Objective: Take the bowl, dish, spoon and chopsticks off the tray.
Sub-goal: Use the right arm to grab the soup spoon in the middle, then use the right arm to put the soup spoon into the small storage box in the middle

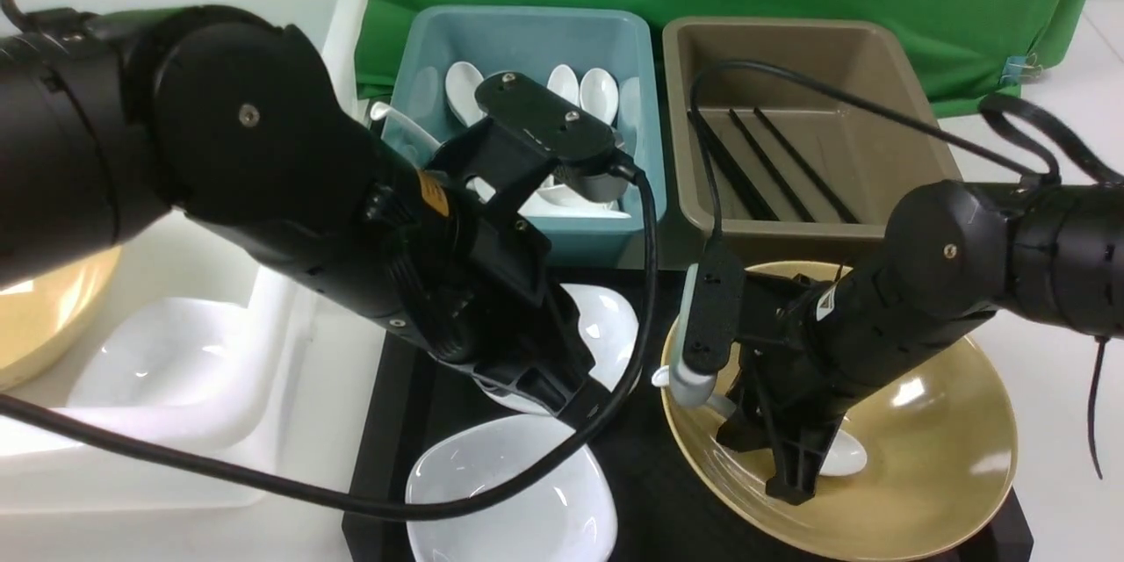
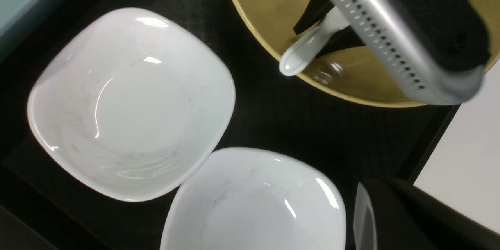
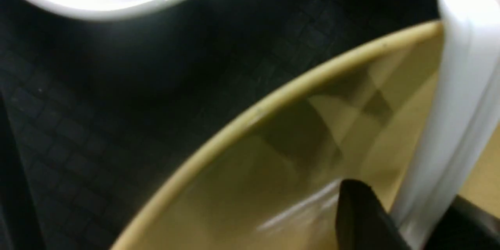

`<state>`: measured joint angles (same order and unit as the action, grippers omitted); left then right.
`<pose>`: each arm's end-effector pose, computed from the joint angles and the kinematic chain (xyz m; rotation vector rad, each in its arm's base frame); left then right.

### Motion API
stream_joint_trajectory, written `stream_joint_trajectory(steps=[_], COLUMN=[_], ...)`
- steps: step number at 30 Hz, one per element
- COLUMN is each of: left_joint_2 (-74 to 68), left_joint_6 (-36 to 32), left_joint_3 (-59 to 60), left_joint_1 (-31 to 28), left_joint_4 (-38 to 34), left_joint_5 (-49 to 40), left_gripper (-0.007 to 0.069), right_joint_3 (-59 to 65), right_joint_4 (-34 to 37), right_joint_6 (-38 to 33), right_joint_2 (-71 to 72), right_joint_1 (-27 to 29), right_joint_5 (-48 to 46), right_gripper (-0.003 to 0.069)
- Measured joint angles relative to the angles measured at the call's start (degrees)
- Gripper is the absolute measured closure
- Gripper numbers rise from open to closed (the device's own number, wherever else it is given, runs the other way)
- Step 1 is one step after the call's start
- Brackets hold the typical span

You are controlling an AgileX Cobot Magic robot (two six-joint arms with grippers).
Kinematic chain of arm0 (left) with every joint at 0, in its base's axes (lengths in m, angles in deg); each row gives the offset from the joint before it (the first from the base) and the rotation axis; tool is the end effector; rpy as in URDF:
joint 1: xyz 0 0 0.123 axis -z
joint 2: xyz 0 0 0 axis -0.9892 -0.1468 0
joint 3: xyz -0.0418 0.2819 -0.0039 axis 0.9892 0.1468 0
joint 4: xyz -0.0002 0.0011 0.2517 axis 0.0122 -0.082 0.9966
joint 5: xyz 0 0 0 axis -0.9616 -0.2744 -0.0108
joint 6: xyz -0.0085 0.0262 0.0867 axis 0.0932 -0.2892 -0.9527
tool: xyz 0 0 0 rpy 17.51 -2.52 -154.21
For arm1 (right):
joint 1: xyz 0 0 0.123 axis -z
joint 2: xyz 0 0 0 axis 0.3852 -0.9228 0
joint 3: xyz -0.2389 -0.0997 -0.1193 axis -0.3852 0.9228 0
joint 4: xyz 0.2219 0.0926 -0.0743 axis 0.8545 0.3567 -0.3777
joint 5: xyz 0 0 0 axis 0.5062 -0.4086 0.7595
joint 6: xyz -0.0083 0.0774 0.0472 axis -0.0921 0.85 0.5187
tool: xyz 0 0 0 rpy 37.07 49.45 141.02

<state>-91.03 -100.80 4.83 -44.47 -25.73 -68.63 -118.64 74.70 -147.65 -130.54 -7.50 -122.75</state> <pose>0.2285 -0.1986 0.3105 1.0764 2.3355 -0.4836 0.2789 0.1820 0.1927 -1.6294 2.1730 0.2042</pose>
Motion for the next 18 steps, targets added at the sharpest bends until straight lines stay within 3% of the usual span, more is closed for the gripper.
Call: stream_joint_trajectory(steps=[6,8,12,18], left_joint_2=[0.0,0.0,0.8,2.3], left_joint_6=[6.9,12.3,24.9,37.9], left_joint_3=[-0.3,-1.4,-4.1,-5.5], left_joint_1=[0.0,0.0,-0.1,-5.0], left_joint_4=[4.7,10.4,22.4,28.7], left_joint_5=[0.9,2.9,9.3,16.8], left_gripper=[0.0629,0.0629,0.0629,0.0629], right_joint_3=[-0.8,-4.3,-15.1,-34.4], right_joint_4=[-1.1,-1.2,1.0,6.9], right_joint_6=[2.8,5.4,7.5,8.8], right_joint_2=[6.9,8.5,6.6,-5.5], right_joint_1=[0.0,0.3,1.3,1.4], right_joint_5=[-0.4,0.4,6.5,9.4], right_gripper=[0.0517,0.0517,0.0517,0.0517])
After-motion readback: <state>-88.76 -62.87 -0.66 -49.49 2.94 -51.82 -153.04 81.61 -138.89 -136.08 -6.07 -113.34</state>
